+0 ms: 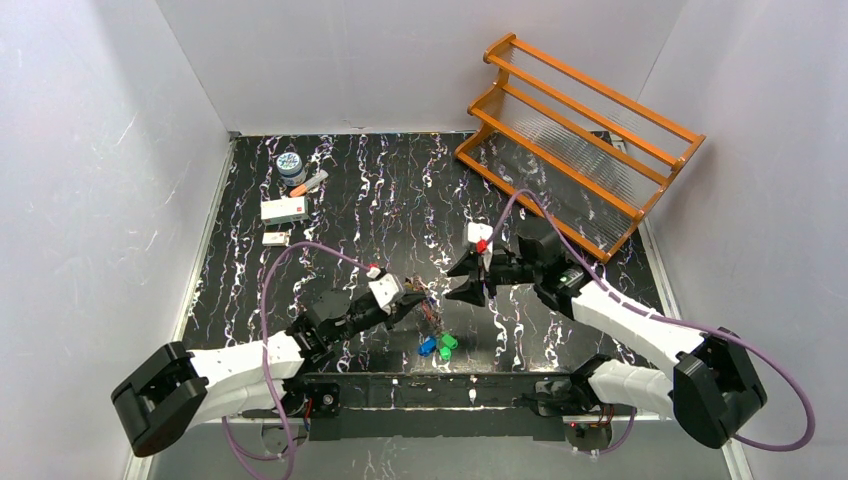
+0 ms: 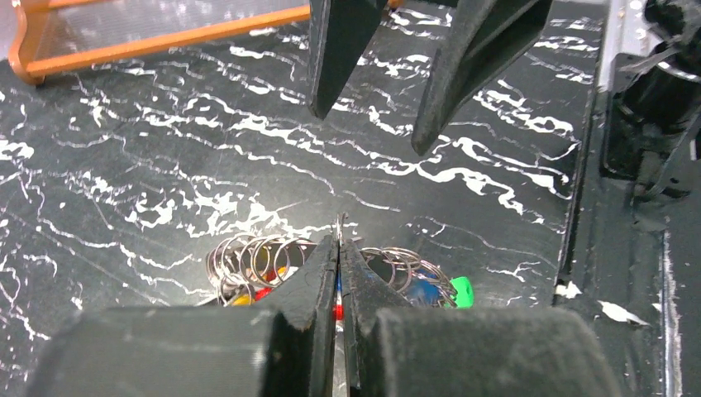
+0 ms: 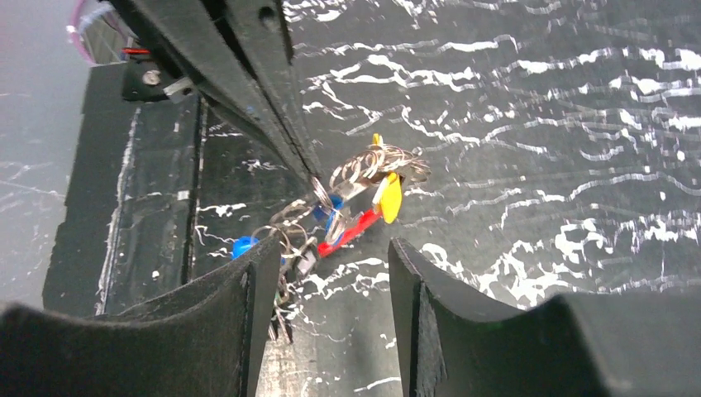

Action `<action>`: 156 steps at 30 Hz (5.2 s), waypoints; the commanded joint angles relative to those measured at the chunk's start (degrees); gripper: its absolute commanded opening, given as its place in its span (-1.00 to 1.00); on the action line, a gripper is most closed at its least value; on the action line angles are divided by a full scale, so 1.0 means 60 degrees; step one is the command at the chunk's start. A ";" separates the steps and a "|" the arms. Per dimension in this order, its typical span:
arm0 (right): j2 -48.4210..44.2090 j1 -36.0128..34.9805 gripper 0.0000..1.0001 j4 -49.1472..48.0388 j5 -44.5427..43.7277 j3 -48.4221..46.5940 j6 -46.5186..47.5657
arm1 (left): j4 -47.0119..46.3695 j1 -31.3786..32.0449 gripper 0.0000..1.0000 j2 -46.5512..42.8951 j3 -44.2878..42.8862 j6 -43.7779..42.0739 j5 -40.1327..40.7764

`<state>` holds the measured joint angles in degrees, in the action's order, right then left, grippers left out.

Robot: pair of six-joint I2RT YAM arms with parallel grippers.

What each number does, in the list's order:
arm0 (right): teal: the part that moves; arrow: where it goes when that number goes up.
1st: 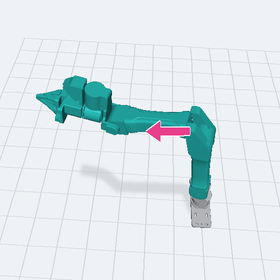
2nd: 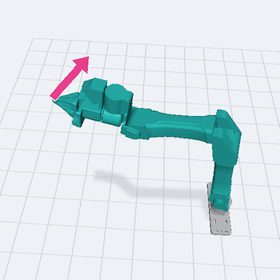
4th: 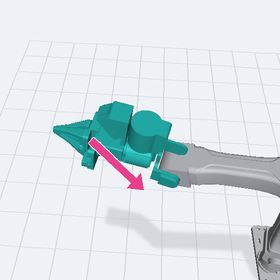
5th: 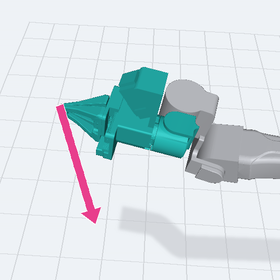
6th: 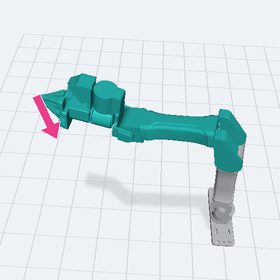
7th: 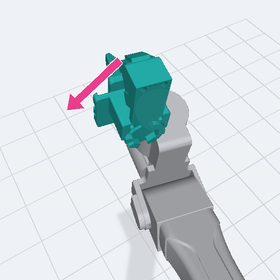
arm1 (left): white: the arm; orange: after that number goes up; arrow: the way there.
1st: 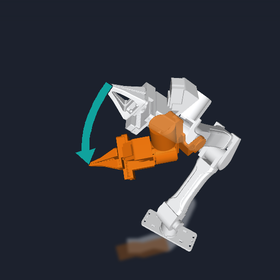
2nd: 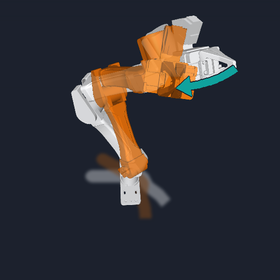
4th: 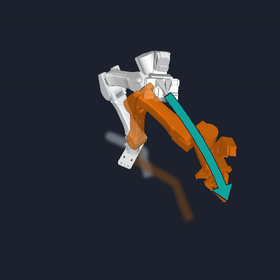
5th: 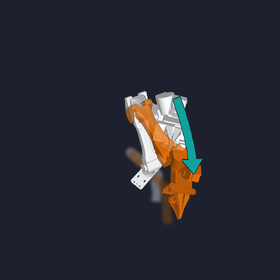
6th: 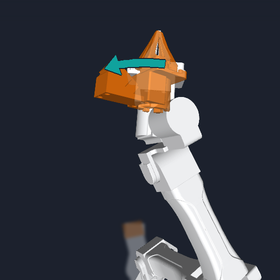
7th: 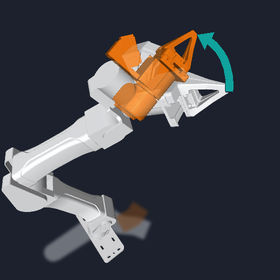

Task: Put the keys on the keyring

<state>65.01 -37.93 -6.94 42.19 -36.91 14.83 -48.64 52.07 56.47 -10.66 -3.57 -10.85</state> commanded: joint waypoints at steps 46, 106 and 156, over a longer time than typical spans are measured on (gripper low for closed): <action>0.1484 0.0035 -0.97 -0.0047 0.2533 -0.1220 0.1139 | -0.1309 0.0037 -0.08 -0.0881 0.0265 0.0201 0.0267; 0.3652 -0.2257 -0.97 0.6029 -0.2037 -0.4791 0.2817 | -0.0140 0.0030 -0.80 0.1516 -0.0811 -0.1235 -0.0220; 0.0880 -0.0255 -0.07 -0.1051 0.3393 -0.0832 0.1382 | -0.1546 0.0029 -1.00 -0.0564 -0.0143 -0.0728 -0.1021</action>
<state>68.64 -39.70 -9.15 58.30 -42.13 24.12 -54.00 52.29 54.30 -10.15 -8.25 -15.97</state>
